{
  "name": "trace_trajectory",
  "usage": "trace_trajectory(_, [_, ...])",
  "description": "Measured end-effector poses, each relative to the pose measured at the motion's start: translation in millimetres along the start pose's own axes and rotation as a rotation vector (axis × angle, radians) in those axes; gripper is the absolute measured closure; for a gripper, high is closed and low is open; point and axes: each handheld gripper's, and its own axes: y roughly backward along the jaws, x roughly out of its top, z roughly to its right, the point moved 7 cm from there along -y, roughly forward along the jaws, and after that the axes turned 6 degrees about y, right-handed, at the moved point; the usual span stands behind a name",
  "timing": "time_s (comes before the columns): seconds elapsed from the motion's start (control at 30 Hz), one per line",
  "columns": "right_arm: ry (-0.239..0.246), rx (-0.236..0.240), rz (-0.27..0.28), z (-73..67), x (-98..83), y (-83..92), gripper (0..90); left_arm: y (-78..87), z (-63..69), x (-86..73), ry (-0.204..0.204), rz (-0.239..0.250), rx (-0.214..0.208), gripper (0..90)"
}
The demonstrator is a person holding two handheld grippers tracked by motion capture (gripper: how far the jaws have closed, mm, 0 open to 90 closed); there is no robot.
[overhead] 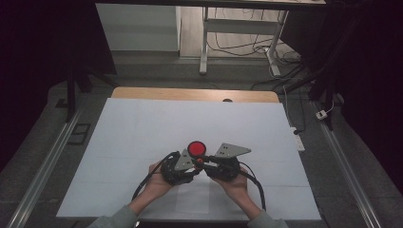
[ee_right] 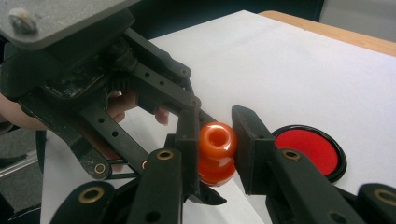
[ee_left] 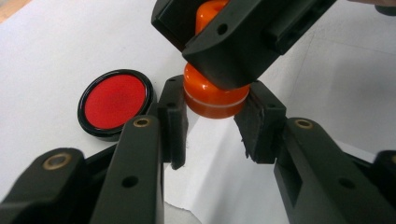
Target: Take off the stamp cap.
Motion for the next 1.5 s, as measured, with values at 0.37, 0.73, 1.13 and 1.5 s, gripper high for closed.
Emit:
trace_trajectory(0.37, [0.001, 0.001, -0.004, 0.0, -1.4, -1.3, 71.5, -0.5, 0.2, -1.4, 0.01, -0.01, -0.015, 65.1])
trace_trajectory(0.73, [0.02, -0.007, -0.004, -1.7, -2.4, -2.4, 71.7, -0.6, -0.1, -3.4, 0.018, -0.016, -0.029, 65.4])
trace_trajectory(1.13, [-0.003, -0.051, 0.059, 7.3, 7.1, 12.4, 71.9, -1.5, 5.0, -3.7, 0.016, -0.021, -0.042, 65.5])
trace_trajectory(1.5, [0.005, -0.041, 0.053, 5.5, 6.3, 10.6, 71.9, 2.1, -2.6, -6.2, 0.029, -0.021, -0.026, 65.4])
